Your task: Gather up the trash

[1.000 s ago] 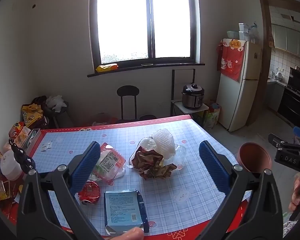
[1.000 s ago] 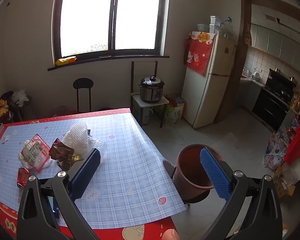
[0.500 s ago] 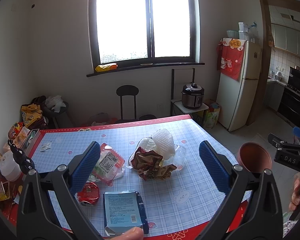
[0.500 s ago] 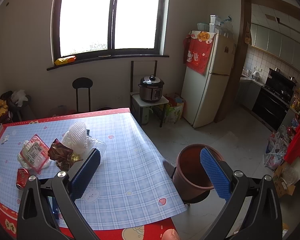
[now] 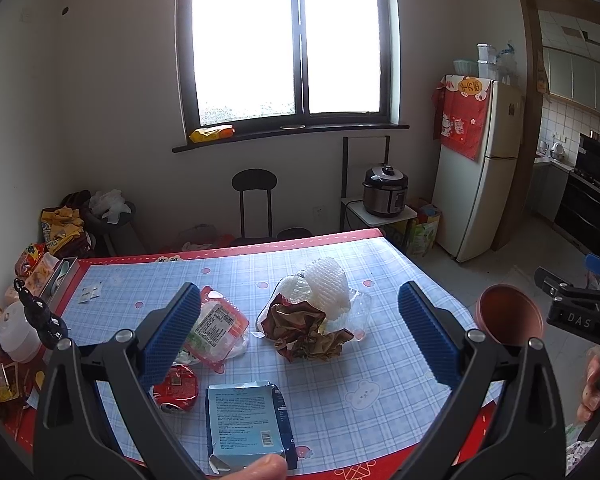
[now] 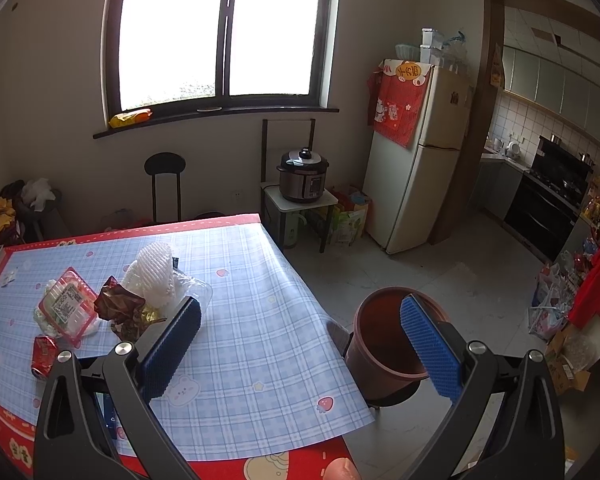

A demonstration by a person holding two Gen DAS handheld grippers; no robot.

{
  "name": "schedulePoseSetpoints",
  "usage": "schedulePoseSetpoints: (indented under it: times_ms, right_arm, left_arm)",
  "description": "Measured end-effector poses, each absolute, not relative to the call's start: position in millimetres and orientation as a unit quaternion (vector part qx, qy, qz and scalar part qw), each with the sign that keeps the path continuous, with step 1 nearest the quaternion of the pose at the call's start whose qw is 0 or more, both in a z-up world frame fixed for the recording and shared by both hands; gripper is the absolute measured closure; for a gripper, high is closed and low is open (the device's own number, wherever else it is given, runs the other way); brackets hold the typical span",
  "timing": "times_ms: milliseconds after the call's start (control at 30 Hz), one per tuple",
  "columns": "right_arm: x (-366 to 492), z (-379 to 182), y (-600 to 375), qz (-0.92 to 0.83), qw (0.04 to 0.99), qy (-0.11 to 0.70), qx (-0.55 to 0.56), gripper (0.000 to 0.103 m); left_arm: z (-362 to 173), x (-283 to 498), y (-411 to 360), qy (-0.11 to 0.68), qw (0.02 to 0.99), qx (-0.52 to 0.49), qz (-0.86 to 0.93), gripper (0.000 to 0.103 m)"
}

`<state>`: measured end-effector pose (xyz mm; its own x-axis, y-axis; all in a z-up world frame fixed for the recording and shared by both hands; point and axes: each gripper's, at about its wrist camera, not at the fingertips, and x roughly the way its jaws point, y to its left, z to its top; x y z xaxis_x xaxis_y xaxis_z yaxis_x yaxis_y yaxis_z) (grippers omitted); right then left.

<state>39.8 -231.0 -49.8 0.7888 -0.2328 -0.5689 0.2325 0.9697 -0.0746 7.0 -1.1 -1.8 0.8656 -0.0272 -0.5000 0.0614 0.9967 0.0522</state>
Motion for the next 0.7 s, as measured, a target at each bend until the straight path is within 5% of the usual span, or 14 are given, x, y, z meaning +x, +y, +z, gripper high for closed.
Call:
schedulePoseSetpoints:
  times_ms: [700]
  right_arm:
    - [47.1, -51.1, -228.9, -0.118, 0.945, 0.305, 0.001, 0.005]
  left_arm:
    - [-4.1, 10.1, 2.0, 0.258, 0.966, 0.030, -0.020, 0.006]
